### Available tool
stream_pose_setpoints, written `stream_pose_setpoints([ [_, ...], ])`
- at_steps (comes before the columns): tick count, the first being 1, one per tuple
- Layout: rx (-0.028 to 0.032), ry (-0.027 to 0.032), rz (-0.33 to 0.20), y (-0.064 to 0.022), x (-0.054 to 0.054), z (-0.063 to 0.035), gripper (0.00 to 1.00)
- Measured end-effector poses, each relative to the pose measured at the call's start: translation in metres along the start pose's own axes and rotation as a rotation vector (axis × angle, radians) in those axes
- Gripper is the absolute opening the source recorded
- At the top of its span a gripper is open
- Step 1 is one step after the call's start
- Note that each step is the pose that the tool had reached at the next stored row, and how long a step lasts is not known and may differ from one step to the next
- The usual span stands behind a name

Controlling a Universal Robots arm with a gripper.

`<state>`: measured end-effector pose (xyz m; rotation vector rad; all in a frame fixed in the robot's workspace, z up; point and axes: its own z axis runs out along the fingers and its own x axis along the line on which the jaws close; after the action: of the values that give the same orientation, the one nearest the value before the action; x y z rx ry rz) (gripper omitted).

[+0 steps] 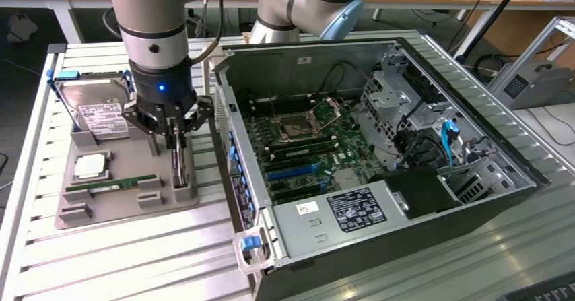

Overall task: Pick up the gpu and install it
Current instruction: 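Pick up the gpu and move the gpu toward the slot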

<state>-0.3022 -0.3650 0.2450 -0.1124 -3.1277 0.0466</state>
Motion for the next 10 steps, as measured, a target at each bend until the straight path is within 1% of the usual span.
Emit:
stream_pose_setpoints([
  [10,-0.0001,-0.0002,0.0,-0.0001,0.0,-0.0032,0.27],
])
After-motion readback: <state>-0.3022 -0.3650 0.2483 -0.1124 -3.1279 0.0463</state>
